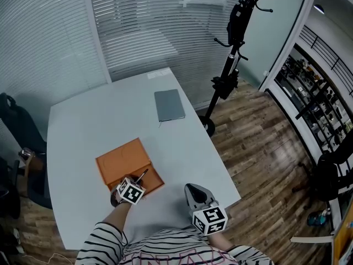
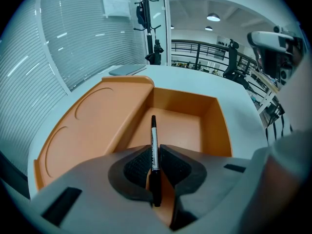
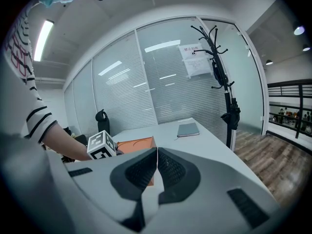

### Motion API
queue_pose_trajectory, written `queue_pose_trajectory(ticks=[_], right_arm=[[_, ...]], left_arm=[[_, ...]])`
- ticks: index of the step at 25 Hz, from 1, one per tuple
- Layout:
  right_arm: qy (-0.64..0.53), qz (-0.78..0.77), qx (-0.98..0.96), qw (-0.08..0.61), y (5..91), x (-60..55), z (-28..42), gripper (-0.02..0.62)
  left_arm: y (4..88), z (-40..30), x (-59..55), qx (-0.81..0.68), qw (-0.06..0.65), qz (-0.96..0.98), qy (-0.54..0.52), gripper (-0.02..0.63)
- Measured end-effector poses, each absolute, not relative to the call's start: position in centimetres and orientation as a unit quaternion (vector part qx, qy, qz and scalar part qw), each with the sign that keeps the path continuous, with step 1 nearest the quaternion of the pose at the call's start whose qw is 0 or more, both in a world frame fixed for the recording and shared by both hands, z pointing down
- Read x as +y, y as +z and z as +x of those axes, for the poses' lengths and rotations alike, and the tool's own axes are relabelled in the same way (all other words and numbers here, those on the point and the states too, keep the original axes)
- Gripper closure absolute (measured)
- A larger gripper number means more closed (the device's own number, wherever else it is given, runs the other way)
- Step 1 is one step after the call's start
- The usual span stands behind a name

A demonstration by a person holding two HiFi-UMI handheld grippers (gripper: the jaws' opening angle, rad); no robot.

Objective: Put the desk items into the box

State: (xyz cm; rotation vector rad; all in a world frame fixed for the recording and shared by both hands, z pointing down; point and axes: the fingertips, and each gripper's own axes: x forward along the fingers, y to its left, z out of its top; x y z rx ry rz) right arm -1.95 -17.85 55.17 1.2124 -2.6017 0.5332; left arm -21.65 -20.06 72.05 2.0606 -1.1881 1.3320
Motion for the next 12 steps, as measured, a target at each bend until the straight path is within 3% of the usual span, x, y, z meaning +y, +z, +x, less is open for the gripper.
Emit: queue_pose_trajectory(ticks=[12], right_arm=[[0.178,0.413,-0.886,0.11,54.9,-16.6,-2.1,0.569]], left_arm=[[70.0,-21.9,-20.0,-0.447,0.185,0.766,0.424,0.515]])
